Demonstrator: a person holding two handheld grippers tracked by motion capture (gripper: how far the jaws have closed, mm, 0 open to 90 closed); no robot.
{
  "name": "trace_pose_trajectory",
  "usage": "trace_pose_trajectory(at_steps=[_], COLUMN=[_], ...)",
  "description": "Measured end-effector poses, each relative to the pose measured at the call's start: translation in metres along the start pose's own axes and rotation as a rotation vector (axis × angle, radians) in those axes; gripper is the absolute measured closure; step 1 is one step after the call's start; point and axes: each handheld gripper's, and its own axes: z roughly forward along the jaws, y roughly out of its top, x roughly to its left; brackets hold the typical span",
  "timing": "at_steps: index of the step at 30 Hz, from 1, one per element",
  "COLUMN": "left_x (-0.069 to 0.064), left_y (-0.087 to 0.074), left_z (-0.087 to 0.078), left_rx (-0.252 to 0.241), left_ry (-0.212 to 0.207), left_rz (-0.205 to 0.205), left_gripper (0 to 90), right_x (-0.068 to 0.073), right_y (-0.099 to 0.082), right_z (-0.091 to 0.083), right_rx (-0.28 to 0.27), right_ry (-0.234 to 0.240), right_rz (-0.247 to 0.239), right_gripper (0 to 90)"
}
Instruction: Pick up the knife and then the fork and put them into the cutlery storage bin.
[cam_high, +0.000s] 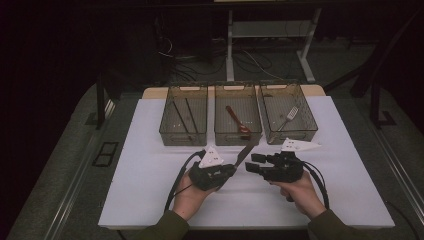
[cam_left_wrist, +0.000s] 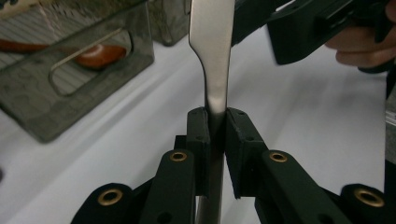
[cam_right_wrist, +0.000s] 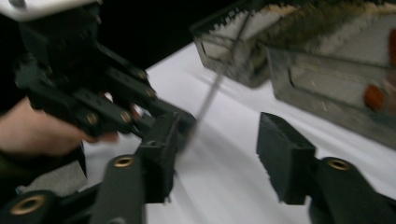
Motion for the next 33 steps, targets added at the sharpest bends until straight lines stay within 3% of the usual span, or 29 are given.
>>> trace_pose_trajectory(at_steps=[7,12,16,30,33], left_x=[-0.004,-0.004,-0.005,0.002,0.002], left_y=[0.009,0.011,0.011,0.007,0.006], left_z=[0.006,0.006,0.006,0.003,0.003], left_rx=[-0.046,-0.062,-0.065,-0.095,-0.109], left_ry=[0.009,0.02,0.03,0.016,0.015], left_rz=[0.003,0.006,0.011,-0.013,-0.016], left_gripper=[79.2,79.2,79.1,77.7,72.0], right_x=[-0.003,-0.003,-0.003,0.0,0.0], right_y=[0.007,0.009,0.01,0.015,0.015], right_z=[0.011,0.012,0.014,0.018,0.018], right_rx=[-0.027,-0.04,-0.048,-0.047,-0.043], right_ry=[0.02,0.017,0.035,0.017,0.013], right_rz=[0.041,0.034,0.038,0.008,0.001], right_gripper=[72.4,83.1,86.3,87.0,87.0])
